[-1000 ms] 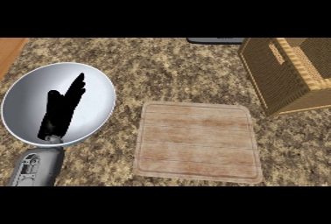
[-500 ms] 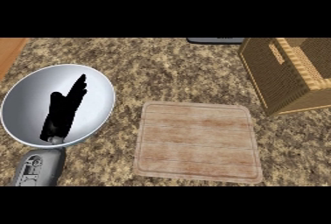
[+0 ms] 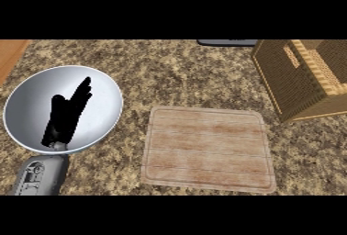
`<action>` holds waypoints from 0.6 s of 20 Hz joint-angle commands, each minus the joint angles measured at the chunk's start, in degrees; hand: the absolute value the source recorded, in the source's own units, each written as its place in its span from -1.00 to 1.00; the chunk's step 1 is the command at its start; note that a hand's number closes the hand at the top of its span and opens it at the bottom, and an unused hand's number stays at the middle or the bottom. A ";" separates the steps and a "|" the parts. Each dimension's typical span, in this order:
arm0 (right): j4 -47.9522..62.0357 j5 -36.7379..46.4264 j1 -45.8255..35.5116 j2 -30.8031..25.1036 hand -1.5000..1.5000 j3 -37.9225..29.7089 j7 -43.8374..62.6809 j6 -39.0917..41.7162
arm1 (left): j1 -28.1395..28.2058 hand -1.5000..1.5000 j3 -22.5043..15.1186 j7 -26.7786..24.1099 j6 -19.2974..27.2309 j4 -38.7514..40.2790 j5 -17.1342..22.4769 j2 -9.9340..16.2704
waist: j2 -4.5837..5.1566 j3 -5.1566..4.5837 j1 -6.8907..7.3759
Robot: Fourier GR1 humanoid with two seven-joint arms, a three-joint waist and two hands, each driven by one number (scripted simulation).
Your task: Pick the croissant from the cutting board and place it in the basket
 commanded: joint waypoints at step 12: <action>8.34 -9.67 4.70 1.24 -1.00 -12.18 -9.55 -13.69 | 2.30 0.00 -0.73 1.08 -0.90 -3.09 0.12 -0.12 | 0.04 -0.04 0.29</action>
